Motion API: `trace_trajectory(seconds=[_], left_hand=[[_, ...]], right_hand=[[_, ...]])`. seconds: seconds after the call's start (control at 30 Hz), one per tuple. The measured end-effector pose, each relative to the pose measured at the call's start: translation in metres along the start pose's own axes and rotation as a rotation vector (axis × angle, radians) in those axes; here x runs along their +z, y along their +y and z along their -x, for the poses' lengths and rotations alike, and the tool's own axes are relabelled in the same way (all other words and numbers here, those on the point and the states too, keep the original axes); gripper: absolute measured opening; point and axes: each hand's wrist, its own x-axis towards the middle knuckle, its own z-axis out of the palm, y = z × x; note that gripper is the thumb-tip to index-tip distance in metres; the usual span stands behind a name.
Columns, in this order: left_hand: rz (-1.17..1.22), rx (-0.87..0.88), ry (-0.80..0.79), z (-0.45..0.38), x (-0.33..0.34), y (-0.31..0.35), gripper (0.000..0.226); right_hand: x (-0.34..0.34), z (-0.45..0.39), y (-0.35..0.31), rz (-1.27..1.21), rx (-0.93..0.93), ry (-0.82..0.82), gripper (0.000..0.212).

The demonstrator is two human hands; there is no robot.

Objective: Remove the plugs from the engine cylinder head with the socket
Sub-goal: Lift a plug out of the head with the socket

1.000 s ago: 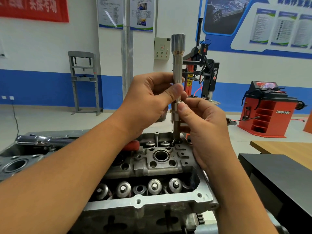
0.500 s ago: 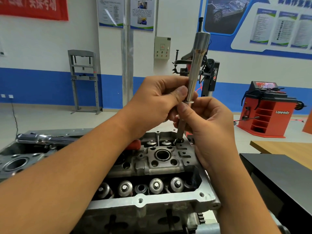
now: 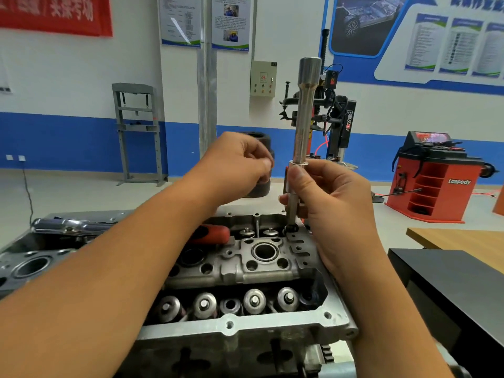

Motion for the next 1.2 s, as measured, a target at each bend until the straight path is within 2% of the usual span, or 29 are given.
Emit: trace_trajectory(seconds=[0.13,0.27,0.33,0.7,1.03,1.2], left_hand=[[-0.253,-0.001,-0.256,0.002,-0.005,-0.003,0.013],[-0.298,0.030,-0.457,0.006,-0.002,-0.003,0.021],[-0.288,0.044,-0.507,0.006,-0.001,-0.004,0.020],[-0.264,0.102,-0.570,0.009,0.004,-0.004,0.033],[-0.210,0.186,-0.521,0.011,0.005,-0.001,0.028],[-0.121,0.232,-0.464,0.012,0.006,0.001,0.026]], right_hand=[[0.001,0.001,0.000,-0.010,-0.004,-0.047,0.015],[0.001,0.000,-0.001,-0.034,0.008,-0.030,0.014],[0.000,0.000,-0.002,-0.067,0.016,-0.013,0.015],[0.002,0.004,-0.003,-0.136,-0.095,0.063,0.012],[0.004,0.006,-0.010,-0.123,-0.153,0.083,0.017],[0.009,0.002,-0.021,-0.059,-0.176,0.130,0.009]])
